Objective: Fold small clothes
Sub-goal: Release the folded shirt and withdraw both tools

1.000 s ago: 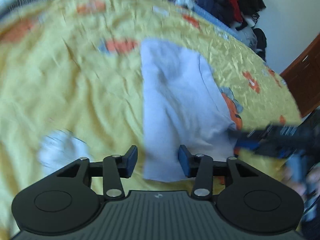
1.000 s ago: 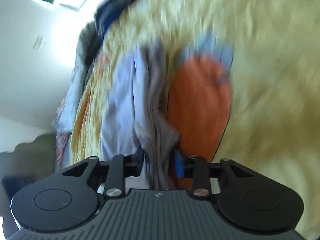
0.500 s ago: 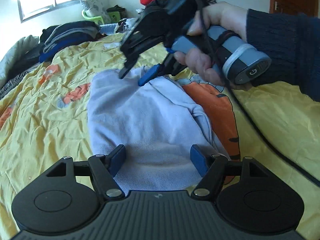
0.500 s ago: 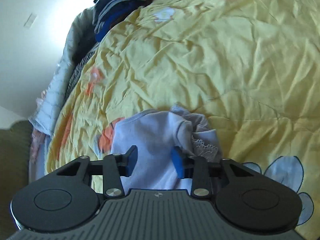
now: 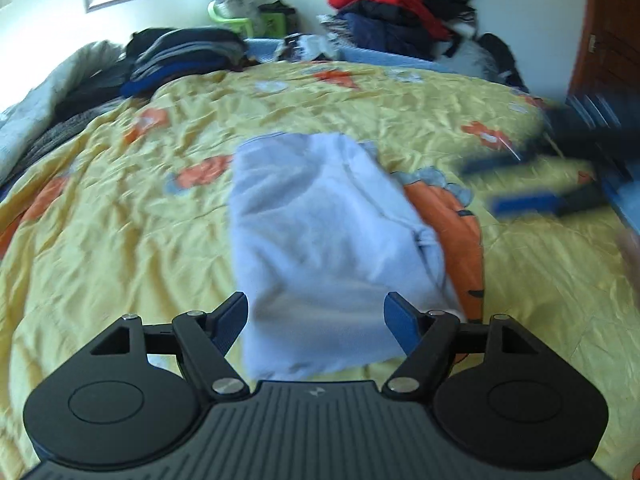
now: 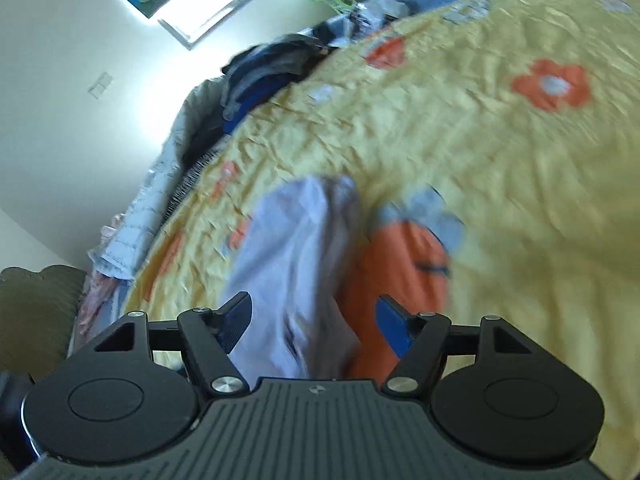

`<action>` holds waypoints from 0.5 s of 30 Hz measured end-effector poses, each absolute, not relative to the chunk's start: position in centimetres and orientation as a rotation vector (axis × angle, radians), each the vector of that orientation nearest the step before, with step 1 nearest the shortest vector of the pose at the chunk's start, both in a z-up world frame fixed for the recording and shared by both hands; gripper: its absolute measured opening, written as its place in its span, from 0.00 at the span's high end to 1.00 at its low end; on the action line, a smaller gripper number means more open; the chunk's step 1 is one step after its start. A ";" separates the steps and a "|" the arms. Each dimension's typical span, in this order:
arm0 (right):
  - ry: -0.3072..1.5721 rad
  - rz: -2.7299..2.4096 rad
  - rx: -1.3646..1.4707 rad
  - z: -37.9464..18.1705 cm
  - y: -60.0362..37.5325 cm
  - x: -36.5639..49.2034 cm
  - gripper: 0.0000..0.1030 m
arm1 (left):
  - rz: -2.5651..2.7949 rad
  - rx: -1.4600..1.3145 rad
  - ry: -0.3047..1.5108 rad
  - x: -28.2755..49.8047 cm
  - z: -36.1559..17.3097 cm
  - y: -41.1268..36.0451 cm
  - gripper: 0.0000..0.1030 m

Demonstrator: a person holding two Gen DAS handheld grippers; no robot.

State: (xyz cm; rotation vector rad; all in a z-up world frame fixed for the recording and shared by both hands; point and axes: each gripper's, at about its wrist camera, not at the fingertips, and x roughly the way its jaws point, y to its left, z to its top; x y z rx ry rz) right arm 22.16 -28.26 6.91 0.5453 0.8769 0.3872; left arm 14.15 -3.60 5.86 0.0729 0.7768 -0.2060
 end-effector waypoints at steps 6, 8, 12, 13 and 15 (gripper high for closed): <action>0.934 0.316 0.358 3.8 -26.3 15.0 0.29 | -0.140 0.067 0.807 12.0 5.5 -1.8 0.27; 0.927 0.309 0.267 3.4 -24.5 13.2 0.29 | -0.123 0.060 0.826 11.4 4.8 -1.5 0.27; 0.884 0.254 0.154 3.0 -22.0 11.6 0.22 | -0.067 0.034 0.857 10.1 2.9 -1.0 0.26; 0.874 0.241 0.142 3.0 -21.7 11.5 0.20 | -0.049 0.032 0.868 10.0 2.4 -0.9 0.24; 0.868 0.221 0.121 2.9 -20.9 11.5 0.13 | -0.026 0.014 0.850 9.4 1.6 -0.4 0.17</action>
